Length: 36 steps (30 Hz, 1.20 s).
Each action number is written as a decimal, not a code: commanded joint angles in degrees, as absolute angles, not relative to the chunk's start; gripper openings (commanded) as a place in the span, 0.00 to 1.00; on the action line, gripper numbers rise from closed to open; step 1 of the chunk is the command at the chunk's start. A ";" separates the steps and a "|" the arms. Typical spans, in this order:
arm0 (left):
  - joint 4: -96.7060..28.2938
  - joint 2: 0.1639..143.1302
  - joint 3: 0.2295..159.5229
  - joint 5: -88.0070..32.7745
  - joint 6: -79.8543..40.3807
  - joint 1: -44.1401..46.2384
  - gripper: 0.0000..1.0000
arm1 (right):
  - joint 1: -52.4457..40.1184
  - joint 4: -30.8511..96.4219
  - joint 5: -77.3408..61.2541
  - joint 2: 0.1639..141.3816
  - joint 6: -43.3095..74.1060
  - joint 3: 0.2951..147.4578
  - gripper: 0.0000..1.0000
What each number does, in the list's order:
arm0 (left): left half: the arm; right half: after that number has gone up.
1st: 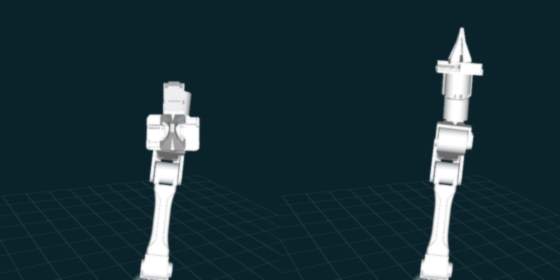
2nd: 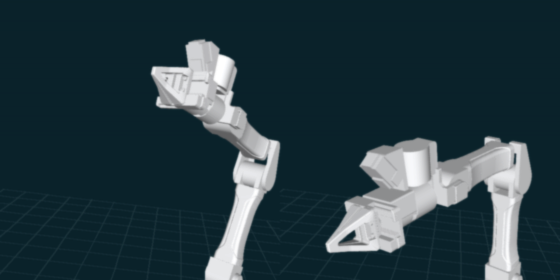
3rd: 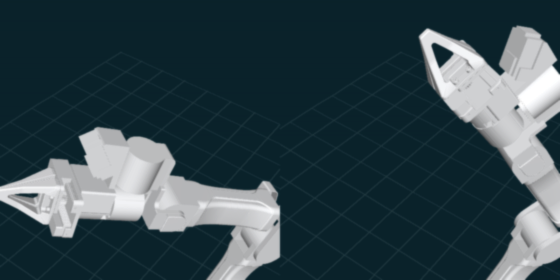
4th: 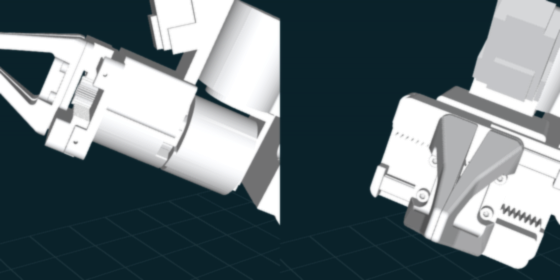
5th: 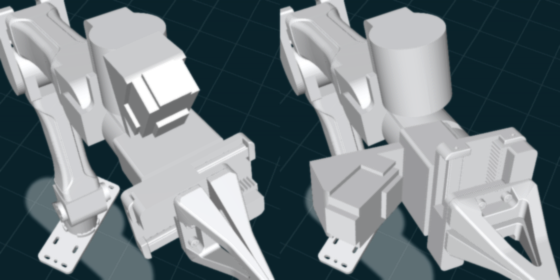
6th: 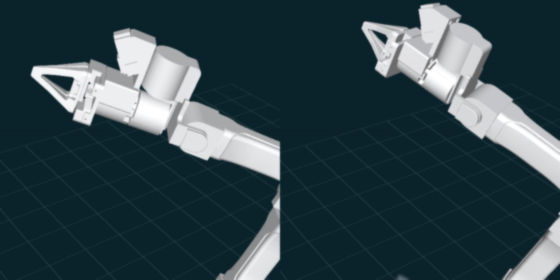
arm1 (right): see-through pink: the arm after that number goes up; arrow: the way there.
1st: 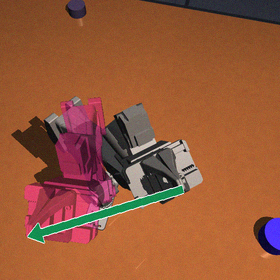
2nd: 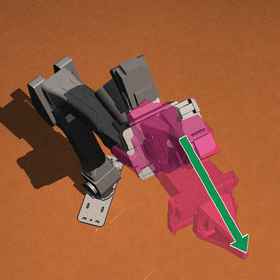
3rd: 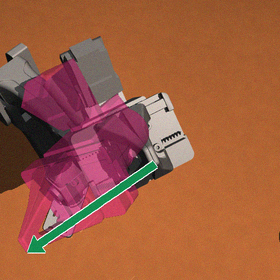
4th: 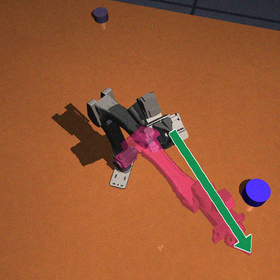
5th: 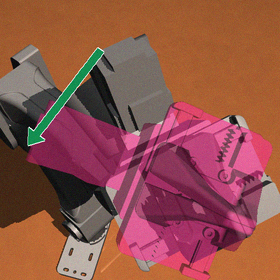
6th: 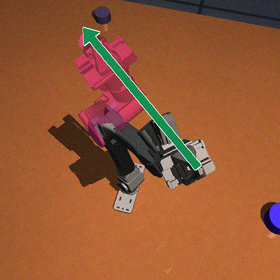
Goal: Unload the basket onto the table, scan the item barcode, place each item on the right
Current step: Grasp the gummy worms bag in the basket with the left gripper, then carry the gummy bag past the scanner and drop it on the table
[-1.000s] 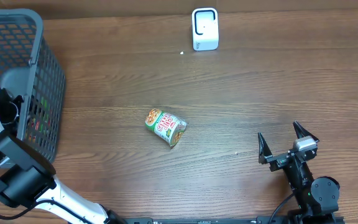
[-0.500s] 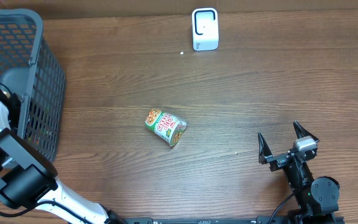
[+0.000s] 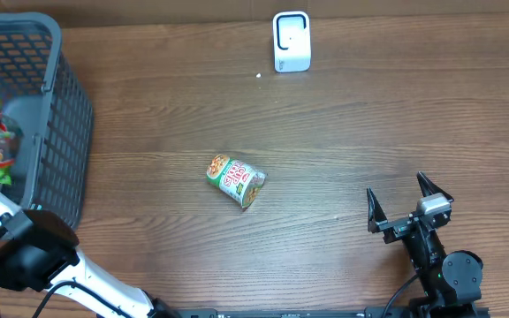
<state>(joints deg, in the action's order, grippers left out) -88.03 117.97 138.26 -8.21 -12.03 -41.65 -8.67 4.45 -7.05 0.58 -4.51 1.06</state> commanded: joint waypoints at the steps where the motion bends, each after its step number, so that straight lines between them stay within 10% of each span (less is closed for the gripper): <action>1: -91.72 116.51 147.15 -8.86 -12.86 -40.51 0.04 | -8.88 4.16 -6.63 0.16 -4.34 0.45 1.00; 16: -96.09 107.04 155.24 0.45 -16.32 -2.92 0.04 | -8.88 4.16 -6.63 0.16 -4.34 0.45 1.00; 36: -81.25 144.33 154.50 -0.21 -21.26 31.81 0.04 | -8.88 4.16 -6.63 0.16 -4.34 0.45 1.00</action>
<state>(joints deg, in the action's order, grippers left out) -82.54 141.84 153.93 1.83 -19.86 30.35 -8.67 4.49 -7.03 0.58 -4.51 1.06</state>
